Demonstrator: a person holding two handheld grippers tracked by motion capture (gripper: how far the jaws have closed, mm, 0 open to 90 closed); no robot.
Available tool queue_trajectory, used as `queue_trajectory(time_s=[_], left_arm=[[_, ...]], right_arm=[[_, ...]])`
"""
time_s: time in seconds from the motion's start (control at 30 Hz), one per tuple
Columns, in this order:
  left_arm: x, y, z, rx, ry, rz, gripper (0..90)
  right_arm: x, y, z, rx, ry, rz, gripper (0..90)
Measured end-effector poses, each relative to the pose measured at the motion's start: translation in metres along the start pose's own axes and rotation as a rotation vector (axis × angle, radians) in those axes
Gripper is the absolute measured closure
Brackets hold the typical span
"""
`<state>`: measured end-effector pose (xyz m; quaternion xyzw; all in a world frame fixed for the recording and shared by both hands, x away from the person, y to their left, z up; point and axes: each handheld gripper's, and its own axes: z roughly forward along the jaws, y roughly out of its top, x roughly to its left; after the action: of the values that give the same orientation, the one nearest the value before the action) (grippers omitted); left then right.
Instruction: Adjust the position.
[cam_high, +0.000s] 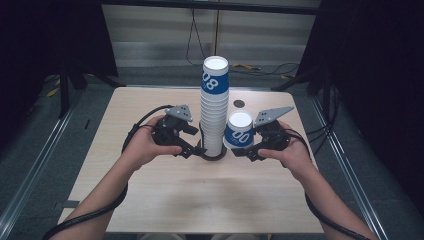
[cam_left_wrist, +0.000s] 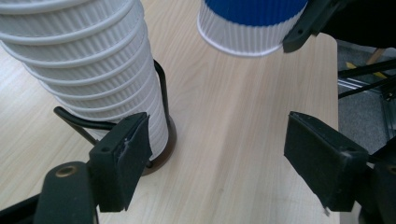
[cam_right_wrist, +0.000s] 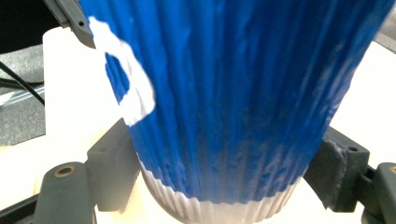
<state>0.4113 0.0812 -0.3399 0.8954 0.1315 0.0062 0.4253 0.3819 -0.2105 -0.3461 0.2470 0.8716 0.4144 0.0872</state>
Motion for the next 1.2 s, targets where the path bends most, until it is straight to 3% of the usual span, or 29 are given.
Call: queue_trajectory(time_s=[0.4, 1.2], left_arm=[[-0.003, -0.001, 0.004, -0.005, -0.015, 0.001, 22.6], [-0.006, 0.0, 0.01, -0.016, -0.033, 0.001, 21.1]], right_arm=[[0.006, -0.005, 0.013, 0.081, 0.024, -0.052, 21.0], [0.007, -0.002, 0.019, 0.223, 0.047, -0.136, 21.0]])
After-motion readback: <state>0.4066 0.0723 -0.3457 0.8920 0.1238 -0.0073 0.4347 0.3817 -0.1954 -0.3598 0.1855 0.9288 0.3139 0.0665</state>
